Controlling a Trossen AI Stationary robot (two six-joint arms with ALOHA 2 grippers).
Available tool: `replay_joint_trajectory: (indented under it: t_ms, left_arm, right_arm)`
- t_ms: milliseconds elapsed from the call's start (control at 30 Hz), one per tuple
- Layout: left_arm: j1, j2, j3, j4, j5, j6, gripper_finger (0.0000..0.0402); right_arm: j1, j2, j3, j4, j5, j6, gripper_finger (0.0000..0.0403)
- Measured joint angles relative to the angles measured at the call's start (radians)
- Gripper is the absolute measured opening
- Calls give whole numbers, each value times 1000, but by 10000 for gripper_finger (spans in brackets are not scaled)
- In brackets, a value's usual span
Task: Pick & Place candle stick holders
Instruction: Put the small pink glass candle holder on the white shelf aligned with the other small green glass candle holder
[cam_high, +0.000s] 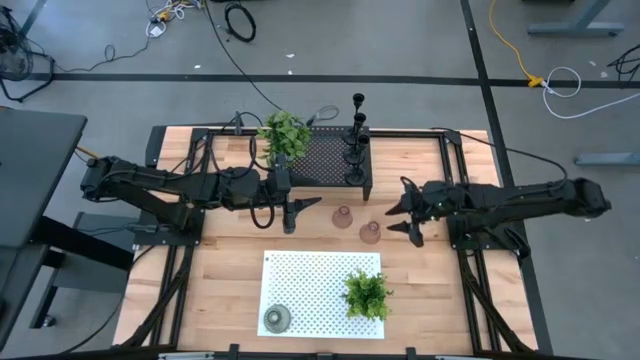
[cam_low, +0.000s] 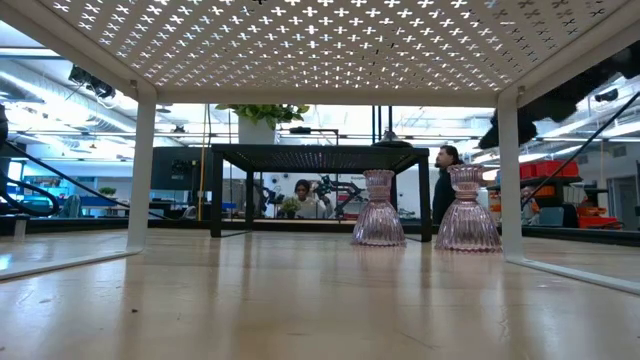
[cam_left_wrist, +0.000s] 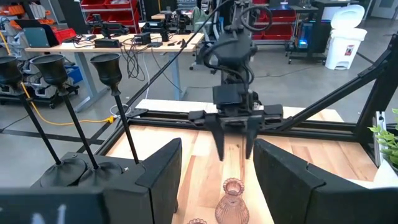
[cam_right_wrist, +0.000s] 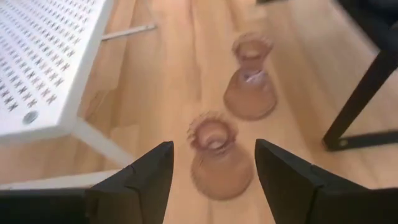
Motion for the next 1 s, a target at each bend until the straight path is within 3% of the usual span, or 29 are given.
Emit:
replay_joint_trajectory:
  t_ms: [233, 533, 1000]
  left_arm:
    - [0, 0, 0, 0, 0, 1, 202]
    - [0, 0, 0, 0, 0, 3, 202]
    - [1, 0, 0, 0, 0, 4, 202]
  right_arm:
    - [74, 0, -51, -5, 65, 68, 224]
    - [111, 2, -230, 337, 156, 110, 224]
    - [125, 70, -312, 540, 188, 135, 224]
